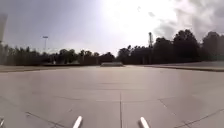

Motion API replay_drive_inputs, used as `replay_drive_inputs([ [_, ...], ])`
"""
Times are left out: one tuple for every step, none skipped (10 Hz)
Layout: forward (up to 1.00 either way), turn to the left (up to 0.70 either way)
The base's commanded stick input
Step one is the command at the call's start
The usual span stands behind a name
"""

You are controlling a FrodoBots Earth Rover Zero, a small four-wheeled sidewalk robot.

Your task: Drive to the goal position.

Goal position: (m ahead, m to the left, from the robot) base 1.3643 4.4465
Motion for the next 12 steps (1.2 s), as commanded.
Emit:
replay_drive_inputs([
  [0.99, 0.01],
  [0.99, 0.01],
  [0.99, 0.01],
  [0.99, 0.01],
  [0.99, 0.01],
  [0.99, 0.01],
  [0.99, 0.01],
  [0.99, 0.01],
  [0.99, 0.01],
  [0.99, 0.01],
  [0.99, 0.01],
  [0.99, 0.01],
])
